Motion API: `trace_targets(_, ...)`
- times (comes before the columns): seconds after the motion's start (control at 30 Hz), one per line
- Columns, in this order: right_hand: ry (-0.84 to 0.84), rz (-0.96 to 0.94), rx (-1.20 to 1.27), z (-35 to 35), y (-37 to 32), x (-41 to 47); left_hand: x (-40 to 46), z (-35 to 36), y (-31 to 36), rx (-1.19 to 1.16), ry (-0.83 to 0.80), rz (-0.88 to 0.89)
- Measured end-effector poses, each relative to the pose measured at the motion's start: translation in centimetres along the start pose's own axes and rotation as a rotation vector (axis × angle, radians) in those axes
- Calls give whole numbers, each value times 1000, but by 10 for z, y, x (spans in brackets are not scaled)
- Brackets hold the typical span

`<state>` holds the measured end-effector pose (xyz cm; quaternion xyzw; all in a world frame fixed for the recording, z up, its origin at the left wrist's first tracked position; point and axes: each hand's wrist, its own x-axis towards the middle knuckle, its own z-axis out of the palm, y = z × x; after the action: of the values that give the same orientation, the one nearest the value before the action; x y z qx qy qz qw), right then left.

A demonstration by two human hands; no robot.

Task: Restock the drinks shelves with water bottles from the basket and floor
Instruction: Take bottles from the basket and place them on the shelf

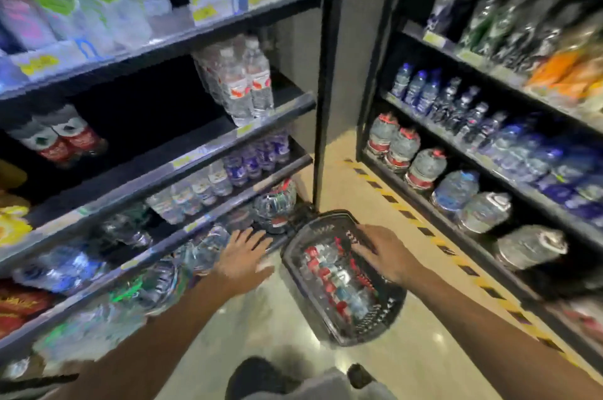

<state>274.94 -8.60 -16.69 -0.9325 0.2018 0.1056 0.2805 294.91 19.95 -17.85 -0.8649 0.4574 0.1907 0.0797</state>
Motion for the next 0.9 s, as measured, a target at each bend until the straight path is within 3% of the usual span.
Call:
trace_targets(0.2, -61, 311, 137, 16, 109, -67, 43, 21, 77, -3, -123, 110)
trace_targets(0.33, -114, 439, 240, 31, 126, -58, 89, 17, 83, -2, -199, 174)
trace_targets(0.47, -95, 521, 388, 52, 126, -29, 161, 20, 82, -79, -157, 264)
trace_targets(0.53, -119, 617, 397, 75, 134, -11, 209, 32, 78, -76, -231, 275)
trace_targets(0.7, -96, 742, 455, 159, 184, 48, 317, 119, 70, -37, -363, 300)
trace_targets(0.9, -101, 771, 622, 301, 248, 104, 368, 272, 80, -107, -477, 312)
